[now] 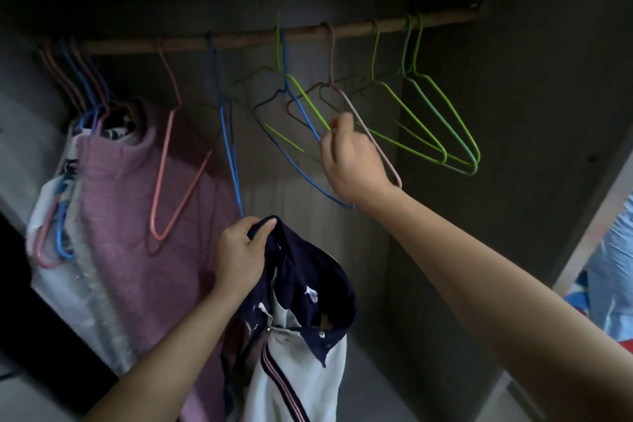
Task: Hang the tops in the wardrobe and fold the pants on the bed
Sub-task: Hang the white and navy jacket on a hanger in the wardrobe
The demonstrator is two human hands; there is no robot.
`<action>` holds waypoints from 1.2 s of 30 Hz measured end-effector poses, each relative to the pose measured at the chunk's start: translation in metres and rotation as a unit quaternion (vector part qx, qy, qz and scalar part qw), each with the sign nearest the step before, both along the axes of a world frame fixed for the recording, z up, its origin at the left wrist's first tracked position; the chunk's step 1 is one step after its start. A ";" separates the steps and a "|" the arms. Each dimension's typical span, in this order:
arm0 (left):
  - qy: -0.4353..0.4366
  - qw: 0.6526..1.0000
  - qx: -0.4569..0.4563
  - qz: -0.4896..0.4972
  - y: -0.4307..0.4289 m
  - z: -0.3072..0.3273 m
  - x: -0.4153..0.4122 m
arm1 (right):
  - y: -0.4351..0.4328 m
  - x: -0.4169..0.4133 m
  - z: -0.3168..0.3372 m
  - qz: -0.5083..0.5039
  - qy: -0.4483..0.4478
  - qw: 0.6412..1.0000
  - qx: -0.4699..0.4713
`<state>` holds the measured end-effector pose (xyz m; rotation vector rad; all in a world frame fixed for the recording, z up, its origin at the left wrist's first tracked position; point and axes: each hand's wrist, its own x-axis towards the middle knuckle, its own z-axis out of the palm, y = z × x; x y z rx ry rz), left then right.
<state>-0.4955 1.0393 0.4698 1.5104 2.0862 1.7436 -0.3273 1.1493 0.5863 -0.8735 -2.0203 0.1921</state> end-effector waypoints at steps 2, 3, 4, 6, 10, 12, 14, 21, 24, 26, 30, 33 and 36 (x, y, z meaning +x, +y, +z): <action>0.003 1.000 0.010 0.008 0.000 0.000 0.004 | -0.007 0.021 -0.016 0.021 0.057 0.998 -0.003; 0.008 1.000 0.021 0.013 0.000 0.000 0.007 | -0.010 0.032 -0.026 0.027 0.081 0.996 -0.011; 0.018 0.999 0.030 0.020 0.001 0.000 0.012 | -0.013 0.042 -0.038 0.035 0.101 0.994 -0.026; 0.052 0.998 0.028 0.032 0.002 0.000 0.022 | -0.020 0.063 -0.064 0.053 0.125 0.989 -0.054; 0.196 0.979 -0.017 0.051 0.010 0.001 0.040 | -0.035 0.104 -0.116 0.108 0.133 0.981 -0.085; 0.252 0.967 0.004 0.021 0.014 0.000 0.050 | -0.039 0.124 -0.137 0.109 0.138 0.979 -0.102; 0.263 0.964 0.026 -0.019 0.018 -0.002 0.060 | -0.039 0.143 -0.151 0.104 0.156 0.973 -0.134; 0.293 0.953 -0.003 -0.083 0.026 -0.015 0.098 | -0.028 0.200 -0.172 0.091 0.057 0.970 -0.220; 0.321 0.941 -0.005 -0.104 0.029 -0.021 0.109 | -0.024 0.211 -0.172 0.039 -0.067 0.960 -0.267; 0.333 0.932 -0.023 -0.140 0.030 -0.026 0.120 | -0.025 0.211 -0.168 0.042 -0.079 0.961 -0.263; 0.319 0.932 -0.036 -0.169 0.030 -0.035 0.130 | -0.034 0.198 -0.161 0.038 -0.112 0.966 -0.231; 0.332 0.933 -0.036 -0.134 0.022 -0.044 0.132 | -0.038 0.195 -0.171 0.042 -0.070 0.960 -0.268; 0.323 0.939 -0.041 -0.113 0.009 -0.059 0.131 | -0.044 0.207 -0.190 0.031 0.088 0.965 -0.247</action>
